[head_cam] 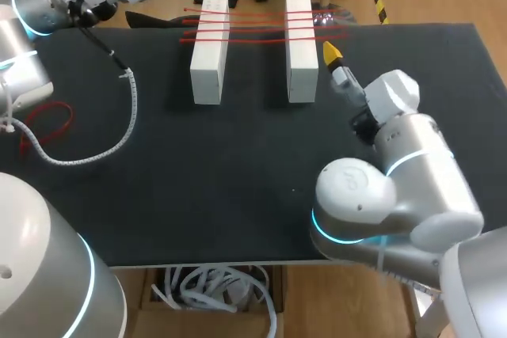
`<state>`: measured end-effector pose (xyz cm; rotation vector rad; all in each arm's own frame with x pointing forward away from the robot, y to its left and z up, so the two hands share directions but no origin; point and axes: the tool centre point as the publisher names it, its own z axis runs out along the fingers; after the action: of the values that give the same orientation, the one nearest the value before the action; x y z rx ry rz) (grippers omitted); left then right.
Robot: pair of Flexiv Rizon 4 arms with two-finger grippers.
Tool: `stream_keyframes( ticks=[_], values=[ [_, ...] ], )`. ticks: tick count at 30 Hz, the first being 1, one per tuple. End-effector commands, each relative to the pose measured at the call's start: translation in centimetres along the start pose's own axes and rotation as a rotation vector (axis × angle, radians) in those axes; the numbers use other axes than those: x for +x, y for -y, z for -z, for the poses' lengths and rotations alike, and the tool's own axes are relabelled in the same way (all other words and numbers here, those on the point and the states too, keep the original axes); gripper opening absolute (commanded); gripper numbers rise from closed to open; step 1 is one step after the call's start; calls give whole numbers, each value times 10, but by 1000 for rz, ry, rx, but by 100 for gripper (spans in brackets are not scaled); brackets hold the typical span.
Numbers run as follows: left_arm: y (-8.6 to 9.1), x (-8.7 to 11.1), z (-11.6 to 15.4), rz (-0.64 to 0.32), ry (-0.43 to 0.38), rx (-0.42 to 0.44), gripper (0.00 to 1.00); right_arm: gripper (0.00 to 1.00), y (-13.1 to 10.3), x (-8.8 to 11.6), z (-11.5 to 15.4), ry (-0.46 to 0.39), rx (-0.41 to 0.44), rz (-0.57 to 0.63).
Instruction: Grab the tape and strap the tape.
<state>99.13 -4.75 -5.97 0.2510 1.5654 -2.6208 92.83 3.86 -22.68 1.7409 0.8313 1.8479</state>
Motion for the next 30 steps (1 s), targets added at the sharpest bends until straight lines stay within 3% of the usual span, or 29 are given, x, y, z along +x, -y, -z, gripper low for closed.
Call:
stream_keyframes(
  ticks=[1,18,24,30],
  values=[
    [1,1,0,0,1,-2,0,100,6,-3,0,-47,-53,-112],
    [1,1,0,0,1,-2,0,100,6,-3,0,-47,-53,-112],
    [1,1,0,0,1,-2,0,100,5,2,1,-50,-94,-299],
    [1,1,0,0,1,-2,0,100,-3,14,1,-45,-117,-387]
  ],
)
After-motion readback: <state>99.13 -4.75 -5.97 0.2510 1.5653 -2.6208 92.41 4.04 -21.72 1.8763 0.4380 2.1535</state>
